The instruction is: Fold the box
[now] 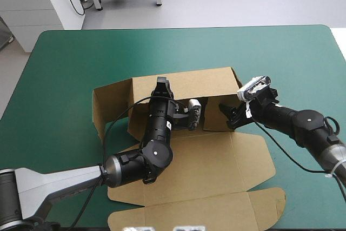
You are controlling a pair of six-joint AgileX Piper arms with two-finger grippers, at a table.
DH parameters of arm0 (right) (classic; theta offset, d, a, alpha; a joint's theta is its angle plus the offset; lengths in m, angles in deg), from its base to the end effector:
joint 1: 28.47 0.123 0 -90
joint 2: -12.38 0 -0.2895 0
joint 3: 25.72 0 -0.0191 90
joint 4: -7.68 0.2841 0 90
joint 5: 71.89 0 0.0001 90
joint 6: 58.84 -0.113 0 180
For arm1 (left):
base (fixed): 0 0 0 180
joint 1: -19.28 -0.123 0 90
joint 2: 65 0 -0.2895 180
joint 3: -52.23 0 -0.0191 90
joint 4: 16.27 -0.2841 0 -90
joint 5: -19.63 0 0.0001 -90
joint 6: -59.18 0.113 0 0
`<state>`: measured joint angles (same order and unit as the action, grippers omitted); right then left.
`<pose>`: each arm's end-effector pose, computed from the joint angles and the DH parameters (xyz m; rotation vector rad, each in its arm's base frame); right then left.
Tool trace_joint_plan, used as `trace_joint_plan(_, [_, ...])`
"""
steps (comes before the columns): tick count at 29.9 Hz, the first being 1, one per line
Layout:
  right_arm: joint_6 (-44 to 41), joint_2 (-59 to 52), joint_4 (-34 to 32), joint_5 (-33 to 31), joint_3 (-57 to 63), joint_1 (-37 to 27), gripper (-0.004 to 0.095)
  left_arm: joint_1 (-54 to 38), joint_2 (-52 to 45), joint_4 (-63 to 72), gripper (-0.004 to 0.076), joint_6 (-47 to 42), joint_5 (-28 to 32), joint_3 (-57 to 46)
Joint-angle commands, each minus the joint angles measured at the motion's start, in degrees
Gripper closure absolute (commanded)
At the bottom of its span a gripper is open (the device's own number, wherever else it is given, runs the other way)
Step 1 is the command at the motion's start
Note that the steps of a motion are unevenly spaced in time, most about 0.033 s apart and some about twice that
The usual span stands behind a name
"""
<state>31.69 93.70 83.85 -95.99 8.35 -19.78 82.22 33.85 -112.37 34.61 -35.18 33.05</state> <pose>0.2992 0.0911 0.2504 -0.6724 1.9796 0.3582 0.2485 -0.2844 0.2705 1.4406 1.2312 1.0512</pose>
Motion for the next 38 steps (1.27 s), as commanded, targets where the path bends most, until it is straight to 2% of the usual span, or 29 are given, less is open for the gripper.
trace_joint_plan(1, [2.4,-0.5,4.6,0.7,-1.3,0.0,0.0229,0.3,-1.9,-3.5,0.0731,0.0,-1.2,1.3])
trace_joint_plan(5, [4.0,0.2,4.6,0.4,-1.3,0.0,0.0467,0.3,-1.9,-3.5,0.0731,0.0,-1.2,1.3])
trace_joint_plan(9, [6.7,0.2,4.6,0.2,-1.3,0.0,0.0789,0.3,-1.9,-3.5,0.0731,0.0,-1.2,1.3])
trace_joint_plan(11, [7.1,0.2,4.6,0.2,-1.3,0.0,0.0905,0.3,-1.9,-3.5,0.0731,0.0,-1.2,1.3])
trace_joint_plan(12, [7.3,0.2,4.6,0.2,-1.3,0.0,0.0926,0.3,-1.9,-3.5,0.0731,0.0,-1.2,1.3])
trace_joint_plan(19, [7.4,0.2,4.6,0.4,-1.3,0.0,0.0927,0.3,-1.9,-3.4,0.0730,-0.6,-1.6,1.3])
trace_joint_plan(21, [7.9,0.2,4.6,0.4,-1.3,0.0,0.0927,0.3,-1.9,-3.4,0.0702,-2.3,-1.5,1.3])
trace_joint_plan(23, [8.0,0.2,4.6,0.5,-1.3,0.0,0.0927,0.3,-1.9,-3.5,0.0636,-2.4,-1.4,1.3])
trace_joint_plan(29, [7.5,0.2,6.5,2.0,-1.3,0.0,0.0927,0.3,-1.9,-4.6,0.0248,-3.1,-1.6,1.3])
trace_joint_plan(31, [7.5,0.2,6.9,3.4,-1.6,0.0,0.0927,0.3,-1.9,-5.7,0.0171,-3.2,-1.6,1.3])
trace_joint_plan(38, [6.3,0.5,7.3,7.8,-4.0,0.0,0.0928,2.0,-1.9,-6.0,0.0176,-2.9,-3.5,1.3])
